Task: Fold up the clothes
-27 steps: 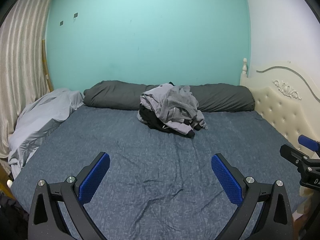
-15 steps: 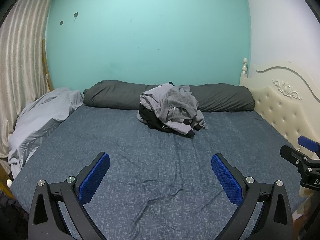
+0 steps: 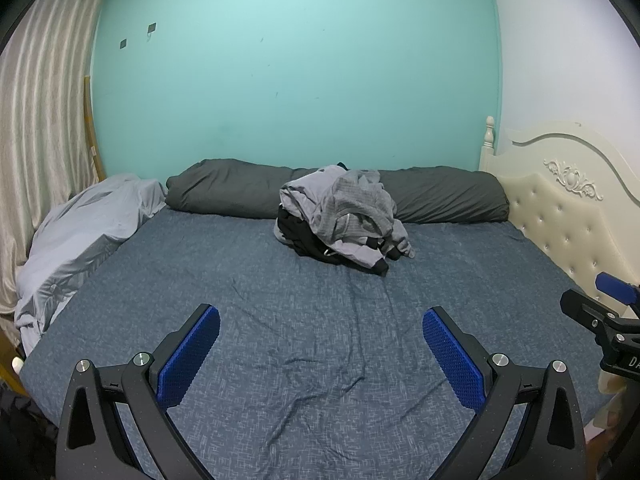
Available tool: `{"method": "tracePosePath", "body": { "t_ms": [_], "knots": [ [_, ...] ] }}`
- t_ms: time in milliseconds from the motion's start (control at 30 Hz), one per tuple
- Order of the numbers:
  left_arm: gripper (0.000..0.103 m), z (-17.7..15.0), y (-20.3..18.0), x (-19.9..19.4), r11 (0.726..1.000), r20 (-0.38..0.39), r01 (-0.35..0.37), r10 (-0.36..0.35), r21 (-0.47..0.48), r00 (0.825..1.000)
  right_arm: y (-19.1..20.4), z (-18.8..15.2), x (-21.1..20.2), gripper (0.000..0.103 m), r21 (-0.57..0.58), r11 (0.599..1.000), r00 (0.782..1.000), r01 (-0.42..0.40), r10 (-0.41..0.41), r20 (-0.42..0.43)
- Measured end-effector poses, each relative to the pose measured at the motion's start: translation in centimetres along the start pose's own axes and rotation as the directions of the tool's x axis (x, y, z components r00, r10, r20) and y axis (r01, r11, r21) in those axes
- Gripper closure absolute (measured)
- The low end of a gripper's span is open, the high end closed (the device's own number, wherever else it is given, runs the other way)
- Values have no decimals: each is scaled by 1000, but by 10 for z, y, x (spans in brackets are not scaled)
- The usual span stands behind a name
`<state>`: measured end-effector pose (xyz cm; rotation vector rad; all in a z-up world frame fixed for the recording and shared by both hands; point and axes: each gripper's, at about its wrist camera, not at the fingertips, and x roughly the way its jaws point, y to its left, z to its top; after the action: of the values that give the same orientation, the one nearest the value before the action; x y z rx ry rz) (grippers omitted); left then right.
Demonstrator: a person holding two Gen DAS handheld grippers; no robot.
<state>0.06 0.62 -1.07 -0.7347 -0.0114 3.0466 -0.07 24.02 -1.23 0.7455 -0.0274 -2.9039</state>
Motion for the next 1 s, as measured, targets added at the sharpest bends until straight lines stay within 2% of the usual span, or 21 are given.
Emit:
{"method": "tracePosePath", "body": {
  "t_ms": [1000],
  "knots": [
    [0,11,8,-5,1000,2,19,-19,-4,1000,6,8,1,0,-8,1000,1000,-5,5,-4]
  ]
}}
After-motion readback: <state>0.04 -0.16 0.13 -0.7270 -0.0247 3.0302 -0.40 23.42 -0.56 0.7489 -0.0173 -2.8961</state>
